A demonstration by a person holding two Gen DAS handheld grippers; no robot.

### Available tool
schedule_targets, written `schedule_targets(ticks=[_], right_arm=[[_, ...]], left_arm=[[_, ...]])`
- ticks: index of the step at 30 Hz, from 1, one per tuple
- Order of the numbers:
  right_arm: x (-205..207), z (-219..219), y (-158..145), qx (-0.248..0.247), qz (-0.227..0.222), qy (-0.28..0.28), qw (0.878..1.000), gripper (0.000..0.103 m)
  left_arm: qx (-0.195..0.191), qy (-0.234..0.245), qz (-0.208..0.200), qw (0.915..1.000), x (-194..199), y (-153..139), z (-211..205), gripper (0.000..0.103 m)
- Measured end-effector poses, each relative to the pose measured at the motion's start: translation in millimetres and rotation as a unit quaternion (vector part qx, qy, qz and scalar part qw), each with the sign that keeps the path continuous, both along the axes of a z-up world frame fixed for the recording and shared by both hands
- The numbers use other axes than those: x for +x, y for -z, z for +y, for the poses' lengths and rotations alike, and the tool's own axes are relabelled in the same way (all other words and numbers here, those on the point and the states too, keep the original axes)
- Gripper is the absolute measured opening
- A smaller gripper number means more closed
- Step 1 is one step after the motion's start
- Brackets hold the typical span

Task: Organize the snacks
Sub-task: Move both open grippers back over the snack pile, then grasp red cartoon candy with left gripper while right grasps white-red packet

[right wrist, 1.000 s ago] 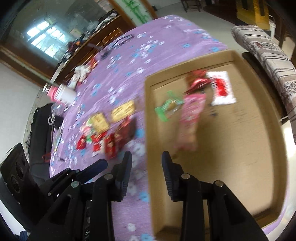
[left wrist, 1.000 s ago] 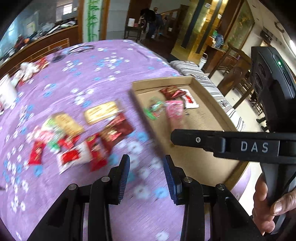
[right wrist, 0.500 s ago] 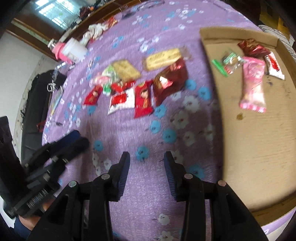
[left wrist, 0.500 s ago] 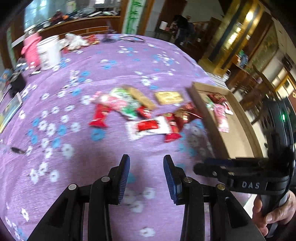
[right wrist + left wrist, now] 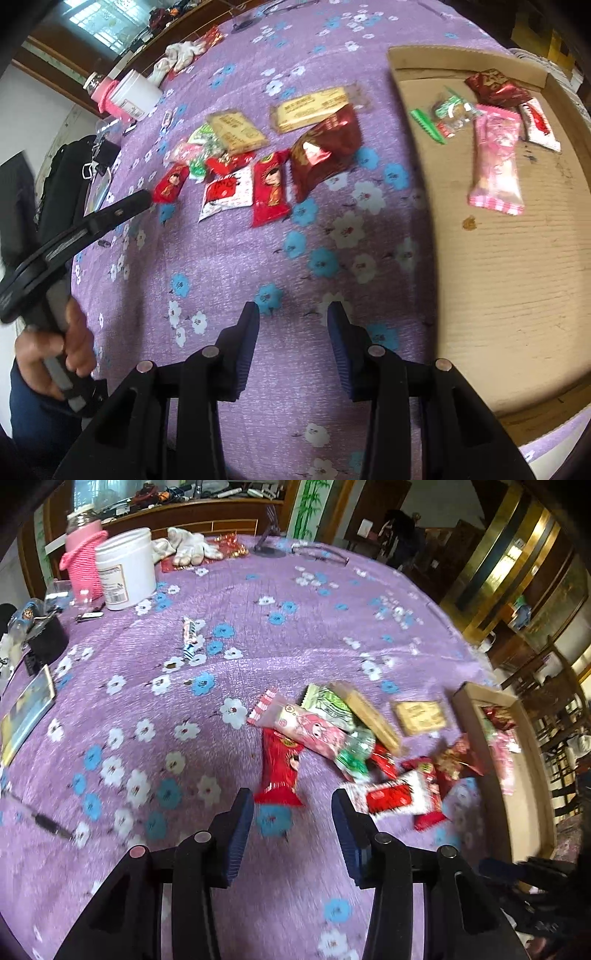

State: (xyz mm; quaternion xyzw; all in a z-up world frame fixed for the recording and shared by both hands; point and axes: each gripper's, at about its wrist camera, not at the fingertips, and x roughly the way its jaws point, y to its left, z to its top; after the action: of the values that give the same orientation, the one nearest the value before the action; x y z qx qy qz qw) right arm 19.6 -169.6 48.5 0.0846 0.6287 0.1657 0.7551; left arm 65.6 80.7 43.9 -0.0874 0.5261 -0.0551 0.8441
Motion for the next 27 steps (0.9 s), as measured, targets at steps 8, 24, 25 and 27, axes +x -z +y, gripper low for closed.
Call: schedule_targets(ticks=[8,24,25,27], right_arm=[[-1,-7,-8,0.013,-0.013,-0.004,1.0,0.037],[91,69,-17,0.055,-0.045,-0.072,0.995,0.037],[97,73,-13,0.056,-0.044,-0.077,0.994,0.037],[106,82,-3,0.054,-0.04,-0.086,0.994,0.037]], left_arm=[[0.024,0.004,0.0,0.9997,23,20,-4,0.021],[0.006,-0.02,0.024,0.9995,-84,24,23,0.019],[0.007,-0.022,0.023,0.9995,-88,24,25,0.019],[0.01,-0.023,0.024,0.9994,-94,24,28,0.019]])
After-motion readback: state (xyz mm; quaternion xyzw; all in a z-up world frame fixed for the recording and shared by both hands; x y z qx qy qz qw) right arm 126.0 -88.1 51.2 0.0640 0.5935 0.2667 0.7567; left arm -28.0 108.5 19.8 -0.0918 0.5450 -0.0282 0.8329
